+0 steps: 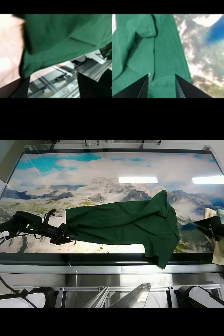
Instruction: Fold the shirts.
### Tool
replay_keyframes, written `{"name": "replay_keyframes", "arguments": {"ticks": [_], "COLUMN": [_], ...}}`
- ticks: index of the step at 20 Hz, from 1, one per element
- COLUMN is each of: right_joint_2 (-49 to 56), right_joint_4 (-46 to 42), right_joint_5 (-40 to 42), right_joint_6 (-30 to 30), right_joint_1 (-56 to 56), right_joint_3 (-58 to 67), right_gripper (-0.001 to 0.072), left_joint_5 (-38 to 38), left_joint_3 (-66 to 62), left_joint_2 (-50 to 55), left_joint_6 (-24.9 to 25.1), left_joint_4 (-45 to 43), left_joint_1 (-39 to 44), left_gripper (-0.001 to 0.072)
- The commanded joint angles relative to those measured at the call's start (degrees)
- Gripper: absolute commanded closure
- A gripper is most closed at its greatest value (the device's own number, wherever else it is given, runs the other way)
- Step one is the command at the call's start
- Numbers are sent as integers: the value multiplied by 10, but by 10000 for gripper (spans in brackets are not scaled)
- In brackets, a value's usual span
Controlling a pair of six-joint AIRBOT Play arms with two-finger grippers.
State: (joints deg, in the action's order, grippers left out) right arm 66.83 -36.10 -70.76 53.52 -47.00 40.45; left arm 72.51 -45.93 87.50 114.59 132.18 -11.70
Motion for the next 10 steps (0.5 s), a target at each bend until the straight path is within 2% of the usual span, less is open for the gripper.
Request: {"name": "replay_keyframes", "arguments": {"ticks": [1, 4, 7, 10], "right_joint_2": [0, 0, 0, 0], "right_joint_4": [3, 3, 4, 4], "right_joint_5": [-22, -28, -26, -26], "right_joint_6": [5, 5, 5, 5], "right_joint_1": [-4, -4, -4, -4], "right_joint_3": [0, 0, 0, 0], "right_gripper": [348, 348, 348, 348], "left_joint_5": [-147, -105, -55, -81], "left_joint_3": [-9, -9, -9, -9], "left_joint_2": [3, 14, -10, -49], "left_joint_6": [-2, 0, 0, 0], "left_joint_4": [-32, -41, -84, -91], "left_joint_1": [36, 24, -29, -95], "left_gripper": [57, 55, 55, 55]}}
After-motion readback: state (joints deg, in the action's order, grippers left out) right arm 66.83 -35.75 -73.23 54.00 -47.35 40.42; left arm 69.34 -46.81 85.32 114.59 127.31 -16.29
